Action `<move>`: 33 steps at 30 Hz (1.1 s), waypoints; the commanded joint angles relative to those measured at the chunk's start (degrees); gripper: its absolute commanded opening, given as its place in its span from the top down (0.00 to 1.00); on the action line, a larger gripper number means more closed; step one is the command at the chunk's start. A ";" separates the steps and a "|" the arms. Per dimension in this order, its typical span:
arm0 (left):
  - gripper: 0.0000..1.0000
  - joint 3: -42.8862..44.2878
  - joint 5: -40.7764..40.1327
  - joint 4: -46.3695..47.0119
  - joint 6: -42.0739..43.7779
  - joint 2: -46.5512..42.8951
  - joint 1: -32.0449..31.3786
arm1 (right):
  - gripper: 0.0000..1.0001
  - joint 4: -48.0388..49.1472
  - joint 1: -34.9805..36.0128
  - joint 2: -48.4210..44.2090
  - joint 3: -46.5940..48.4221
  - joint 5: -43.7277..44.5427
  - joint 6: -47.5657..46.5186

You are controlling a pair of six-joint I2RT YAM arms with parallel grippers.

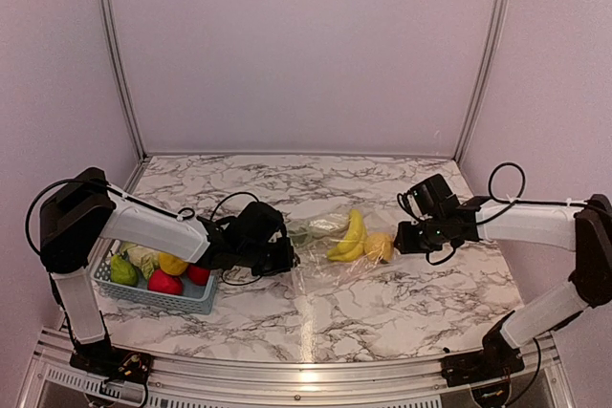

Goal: Open the zip-top bag and remove the fake food
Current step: Adjust the fake fruit in the zipper food storage bag.

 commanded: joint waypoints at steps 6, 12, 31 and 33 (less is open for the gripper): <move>0.81 1.29 -0.06 0.18 0.64 0.55 -0.31 | 0.58 2.78 -0.53 4.31 -0.55 1.12 -1.52; 0.80 1.59 -0.22 -0.15 0.84 0.71 -0.35 | 0.50 0.29 -0.02 3.38 0.95 1.82 -2.23; 0.80 1.99 -0.58 -0.58 1.02 0.78 -0.31 | 0.82 -2.36 2.75 3.14 10.93 0.43 -1.22; 0.80 1.99 -0.58 -0.60 1.00 0.78 -0.32 | 0.83 -1.71 3.17 4.38 10.87 0.16 -0.97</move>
